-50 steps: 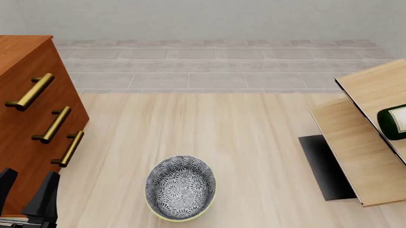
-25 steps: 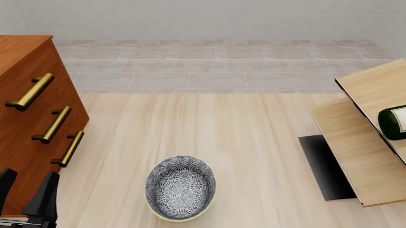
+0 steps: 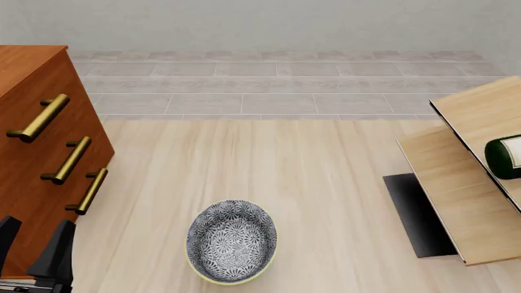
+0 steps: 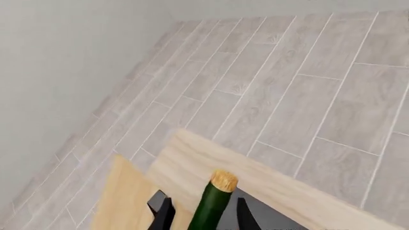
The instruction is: Put the wine bottle on the wine rack.
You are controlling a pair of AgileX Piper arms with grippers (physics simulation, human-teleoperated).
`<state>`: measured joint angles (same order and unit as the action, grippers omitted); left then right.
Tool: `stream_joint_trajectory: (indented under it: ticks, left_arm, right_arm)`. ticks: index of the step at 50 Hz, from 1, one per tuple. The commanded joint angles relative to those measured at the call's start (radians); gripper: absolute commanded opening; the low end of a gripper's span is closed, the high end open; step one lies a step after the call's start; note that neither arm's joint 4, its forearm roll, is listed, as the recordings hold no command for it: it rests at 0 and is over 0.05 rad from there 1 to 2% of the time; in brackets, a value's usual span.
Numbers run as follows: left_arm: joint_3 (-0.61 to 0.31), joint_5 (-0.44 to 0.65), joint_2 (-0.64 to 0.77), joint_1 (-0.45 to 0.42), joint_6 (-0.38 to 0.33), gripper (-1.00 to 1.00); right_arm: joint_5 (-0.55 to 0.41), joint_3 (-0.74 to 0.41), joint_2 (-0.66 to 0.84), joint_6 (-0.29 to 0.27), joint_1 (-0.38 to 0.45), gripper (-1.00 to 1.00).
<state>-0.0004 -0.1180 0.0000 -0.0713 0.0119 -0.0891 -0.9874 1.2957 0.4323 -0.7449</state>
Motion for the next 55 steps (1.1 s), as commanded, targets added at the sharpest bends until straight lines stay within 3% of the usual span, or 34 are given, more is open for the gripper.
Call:
stream_joint_trajectory:
  ticks: [1,28,55]
  left_arm:
    - [0.0,-0.001,0.0,0.002,0.002,1.0]
    - [-0.006,-0.006,0.0,-0.008,0.003,1.0]
    - [-0.018,-0.003,0.0,0.0,0.005,1.0]
  right_arm:
    - [-0.038,-0.009,-0.027,0.016,0.004,1.0]
    - [-0.13,-0.068,-0.128,0.04,0.001,1.0]
    - [-0.191,-0.054,-0.255,0.037,0.103,1.0]
